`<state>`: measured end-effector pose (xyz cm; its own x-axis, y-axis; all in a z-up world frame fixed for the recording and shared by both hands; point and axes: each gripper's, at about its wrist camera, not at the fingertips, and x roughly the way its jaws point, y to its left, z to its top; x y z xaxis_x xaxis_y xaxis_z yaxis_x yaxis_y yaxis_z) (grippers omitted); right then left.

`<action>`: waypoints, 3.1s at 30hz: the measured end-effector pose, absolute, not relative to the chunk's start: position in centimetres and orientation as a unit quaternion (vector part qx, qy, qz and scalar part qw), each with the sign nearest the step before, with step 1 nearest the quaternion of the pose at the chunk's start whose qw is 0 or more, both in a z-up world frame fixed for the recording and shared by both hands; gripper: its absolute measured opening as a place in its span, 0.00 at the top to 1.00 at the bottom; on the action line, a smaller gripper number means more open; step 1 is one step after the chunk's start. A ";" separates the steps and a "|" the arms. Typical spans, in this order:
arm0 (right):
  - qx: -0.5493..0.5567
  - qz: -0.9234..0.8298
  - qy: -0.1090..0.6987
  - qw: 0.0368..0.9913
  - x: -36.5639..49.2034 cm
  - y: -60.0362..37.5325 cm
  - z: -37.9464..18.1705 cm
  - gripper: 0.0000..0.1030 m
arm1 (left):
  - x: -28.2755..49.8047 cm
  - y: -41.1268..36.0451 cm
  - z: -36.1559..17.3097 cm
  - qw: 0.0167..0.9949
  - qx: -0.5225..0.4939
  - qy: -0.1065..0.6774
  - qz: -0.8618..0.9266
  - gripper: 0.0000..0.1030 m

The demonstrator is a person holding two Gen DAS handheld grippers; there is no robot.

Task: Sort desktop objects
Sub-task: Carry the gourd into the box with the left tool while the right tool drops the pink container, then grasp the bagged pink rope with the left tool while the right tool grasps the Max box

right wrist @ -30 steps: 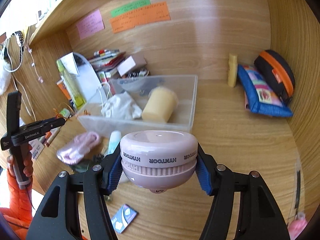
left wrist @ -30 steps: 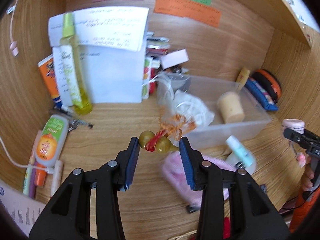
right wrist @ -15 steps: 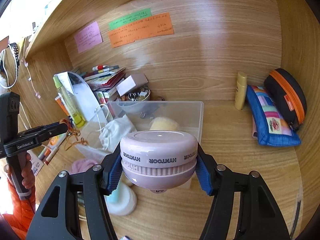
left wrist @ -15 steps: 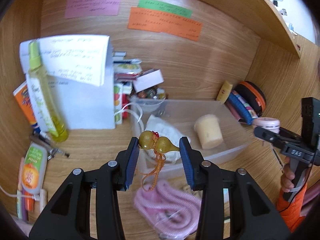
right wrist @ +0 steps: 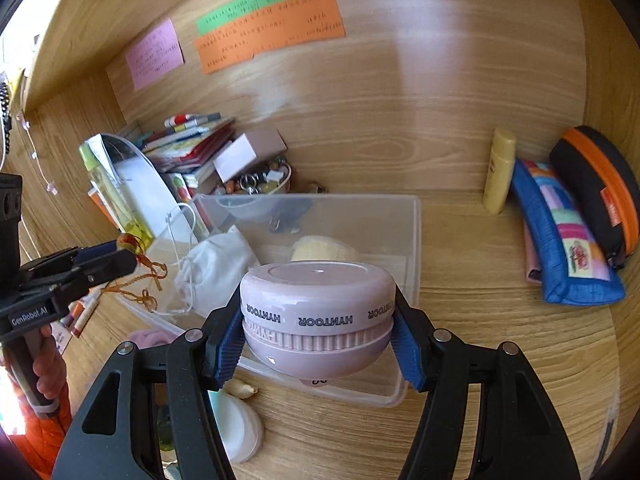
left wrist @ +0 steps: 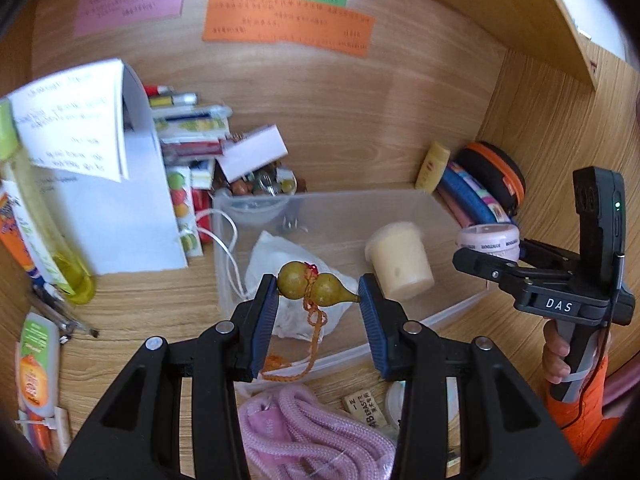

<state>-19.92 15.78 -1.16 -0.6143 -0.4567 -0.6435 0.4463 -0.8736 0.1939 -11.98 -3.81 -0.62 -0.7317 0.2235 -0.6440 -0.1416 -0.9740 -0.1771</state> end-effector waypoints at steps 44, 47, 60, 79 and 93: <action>0.351 -0.905 0.050 0.233 -19.0 13.4 -2.6 0.21 | -11.5 -2.2 -1.5 0.085 -0.357 -0.013 0.930 0.12; 0.347 -0.907 0.042 0.235 -18.9 13.9 -2.0 0.21 | -10.3 -3.1 -0.4 0.069 -0.343 -0.020 0.936 0.08; 0.317 -0.922 0.025 0.222 -16.5 16.0 0.5 0.20 | -6.5 -6.9 -0.4 0.031 -0.361 -0.071 0.929 0.05; 0.355 -0.901 0.073 0.239 -9.2 18.7 -4.0 0.20 | -8.8 -6.3 -5.6 0.034 -0.510 -0.174 0.842 0.05; 0.384 -0.865 0.099 0.308 -5.4 18.3 -6.7 0.20 | -9.4 -3.9 -7.9 -0.006 -0.558 -0.151 0.816 0.05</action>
